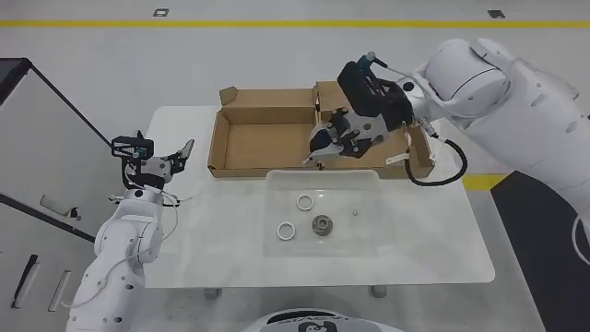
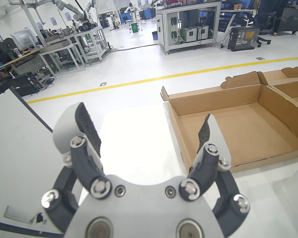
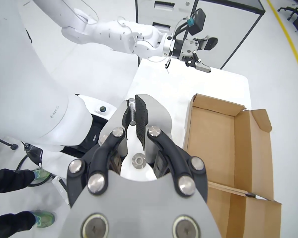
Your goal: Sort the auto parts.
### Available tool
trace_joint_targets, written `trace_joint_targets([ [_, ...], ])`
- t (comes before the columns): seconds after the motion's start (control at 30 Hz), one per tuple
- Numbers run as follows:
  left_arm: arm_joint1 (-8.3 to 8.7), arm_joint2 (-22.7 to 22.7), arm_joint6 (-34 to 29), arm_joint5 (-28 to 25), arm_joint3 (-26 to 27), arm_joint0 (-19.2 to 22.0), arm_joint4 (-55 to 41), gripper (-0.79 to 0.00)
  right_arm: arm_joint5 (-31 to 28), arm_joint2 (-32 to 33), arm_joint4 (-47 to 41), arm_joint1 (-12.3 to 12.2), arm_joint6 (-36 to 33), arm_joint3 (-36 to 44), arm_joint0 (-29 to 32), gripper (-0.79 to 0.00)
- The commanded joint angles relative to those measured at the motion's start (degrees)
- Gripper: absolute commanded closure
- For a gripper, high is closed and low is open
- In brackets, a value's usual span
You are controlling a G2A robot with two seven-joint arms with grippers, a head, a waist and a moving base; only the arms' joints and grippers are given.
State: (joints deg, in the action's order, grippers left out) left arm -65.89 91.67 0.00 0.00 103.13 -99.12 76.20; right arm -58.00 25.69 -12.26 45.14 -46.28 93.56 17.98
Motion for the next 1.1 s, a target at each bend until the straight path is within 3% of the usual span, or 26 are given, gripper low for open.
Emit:
trace_joint_targets([
  [0.0, 0.00, 0.0, 0.0, 0.0, 0.0, 0.0, 0.0, -0.785, 0.0, 1.2, -1.7, -0.6, 0.0, 0.5, 0.6, 0.000],
  [0.6, 0.00, 0.0, 0.0, 0.0, 0.0, 0.0, 0.0, -0.785, 0.0, 13.0, -13.3, -6.0, 0.0, 7.1, 8.9, 0.000],
  [1.07, 0.00, 0.0, 0.0, 0.0, 0.0, 0.0, 0.0, -0.785, 0.0, 21.5, -27.1, -4.9, 0.0, 12.5, 16.9, 0.000],
])
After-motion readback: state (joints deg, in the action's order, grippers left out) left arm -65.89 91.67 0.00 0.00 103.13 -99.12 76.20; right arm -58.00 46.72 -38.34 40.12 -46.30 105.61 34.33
